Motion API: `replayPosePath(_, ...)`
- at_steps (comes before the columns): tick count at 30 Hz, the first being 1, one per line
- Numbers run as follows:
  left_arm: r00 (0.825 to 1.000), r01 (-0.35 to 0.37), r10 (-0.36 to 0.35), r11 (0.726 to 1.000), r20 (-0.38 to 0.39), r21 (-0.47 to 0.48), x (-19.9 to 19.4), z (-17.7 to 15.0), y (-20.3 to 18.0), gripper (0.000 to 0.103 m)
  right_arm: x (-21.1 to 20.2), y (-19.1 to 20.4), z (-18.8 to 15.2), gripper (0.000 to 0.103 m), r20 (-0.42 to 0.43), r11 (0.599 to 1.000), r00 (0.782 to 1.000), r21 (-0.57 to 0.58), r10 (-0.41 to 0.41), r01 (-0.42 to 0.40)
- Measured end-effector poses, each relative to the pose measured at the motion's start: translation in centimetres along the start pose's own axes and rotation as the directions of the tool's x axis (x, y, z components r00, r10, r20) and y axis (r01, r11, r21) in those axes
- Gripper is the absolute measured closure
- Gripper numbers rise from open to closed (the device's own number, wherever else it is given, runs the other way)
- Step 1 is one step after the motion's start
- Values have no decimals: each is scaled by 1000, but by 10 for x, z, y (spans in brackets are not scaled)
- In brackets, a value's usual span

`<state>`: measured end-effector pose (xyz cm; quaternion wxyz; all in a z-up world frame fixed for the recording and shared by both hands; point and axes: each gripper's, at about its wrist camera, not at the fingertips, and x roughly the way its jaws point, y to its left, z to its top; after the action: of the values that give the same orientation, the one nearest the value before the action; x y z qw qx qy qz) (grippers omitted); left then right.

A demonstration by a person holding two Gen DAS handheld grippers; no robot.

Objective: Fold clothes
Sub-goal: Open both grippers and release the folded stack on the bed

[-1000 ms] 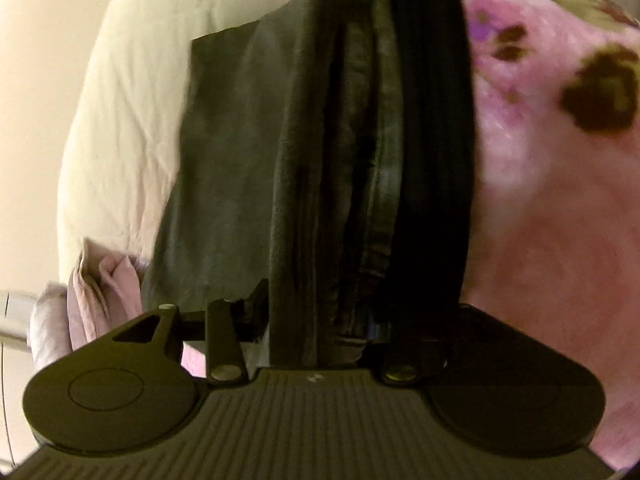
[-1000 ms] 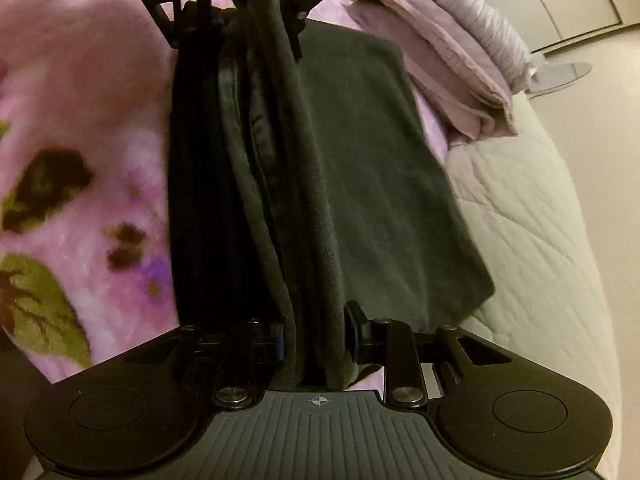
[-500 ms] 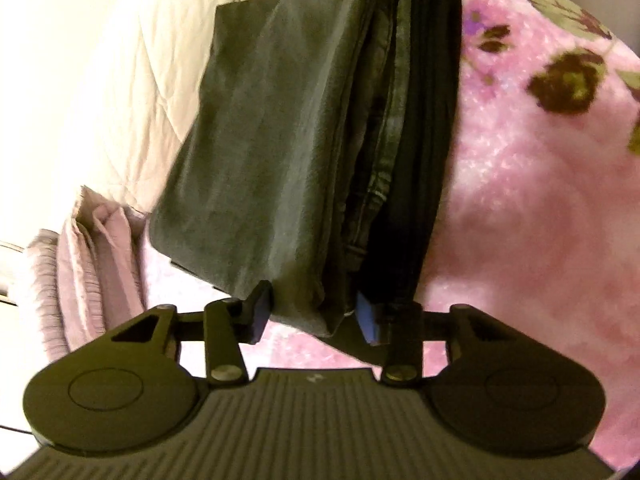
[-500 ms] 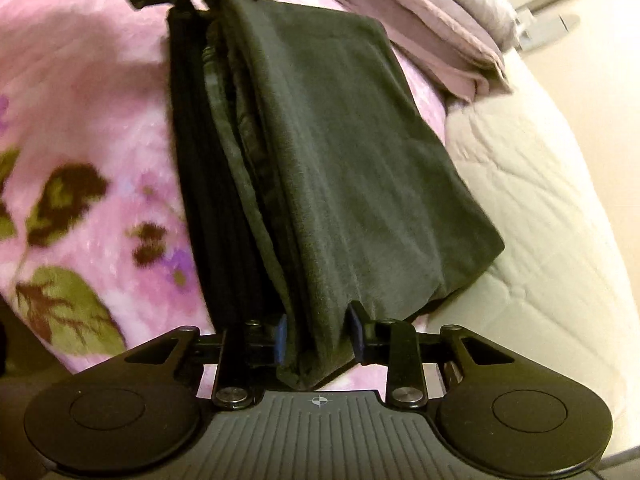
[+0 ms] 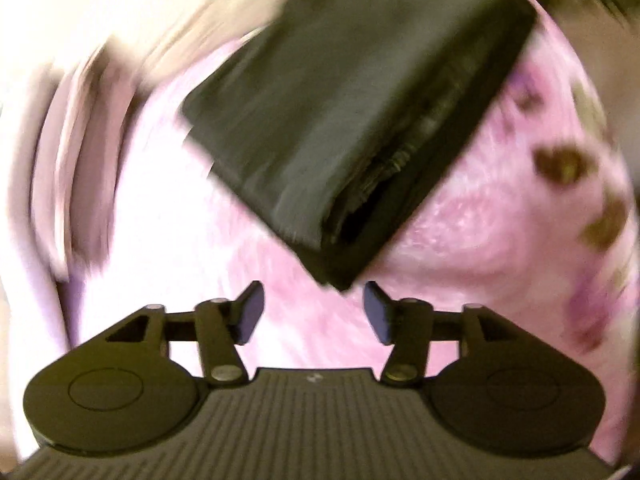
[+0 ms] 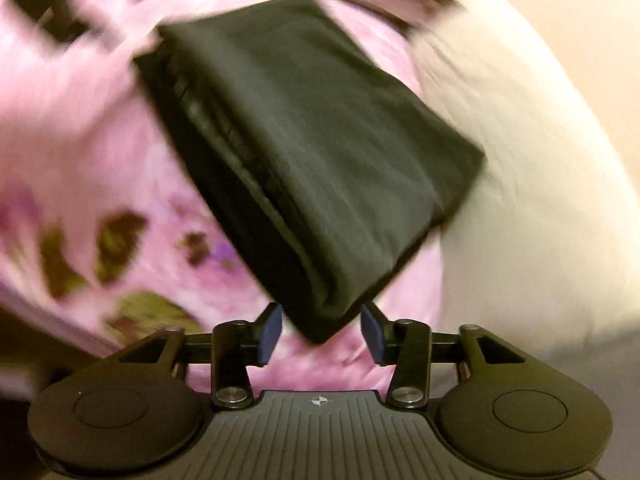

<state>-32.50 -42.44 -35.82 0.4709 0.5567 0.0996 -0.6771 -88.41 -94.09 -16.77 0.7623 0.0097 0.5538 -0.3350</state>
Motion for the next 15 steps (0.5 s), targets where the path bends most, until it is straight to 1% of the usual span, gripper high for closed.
replayPosePath(1,1000,13,-14,996,-13,-93,-8,-1,5,36,-8,-6,0,41,-6,994,999,104,40,-39)
replayPosePath(2,999,25,-30,982,-22,-187,-17,-2,10,30,-15,-11,0,35,-3,975,996,207,84,-81)
replayPosePath(3,999,36,-45,964,-27,-262,-25,-4,12,28,-21,-15,-1,29,10,945,992,301,127,-124)
replayPosePath(5,996,61,-78,922,-30,-383,-37,-8,13,19,-30,-21,-1,27,39,879,981,438,188,-186)
replayPosePath(6,995,69,-92,897,-31,-436,-43,-10,13,17,-34,-22,1,27,49,850,978,486,204,-202)
replayPosePath(7,994,82,-108,866,-23,-494,-49,-14,15,16,-37,-23,4,26,54,831,977,516,208,-206)
replayPosePath(8,992,99,-125,827,-10,-553,-55,-18,17,15,-40,-23,6,26,58,816,976,540,209,-207)
replayPosePath(9,989,120,-144,783,9,-611,-62,-23,20,15,-45,-22,8,26,64,802,976,560,210,-209)
replayPosePath(10,986,144,-165,732,32,-666,-68,-29,25,15,-50,-21,10,25,70,787,975,580,210,-211)
replayPosePath(12,980,177,-189,656,67,-734,-81,-41,31,14,-61,-21,16,25,82,771,977,603,196,-205)
replayPosePath(13,978,187,-193,643,80,-742,-87,-45,32,14,-68,-19,18,25,89,766,979,611,181,-198)
replayPosePath(14,977,196,-193,643,91,-740,-94,-48,32,14,-76,-17,20,25,97,761,981,620,166,-190)
replayPosePath(15,976,204,-197,653,96,-729,-99,-50,32,14,-84,-15,21,25,104,754,983,630,151,-183)
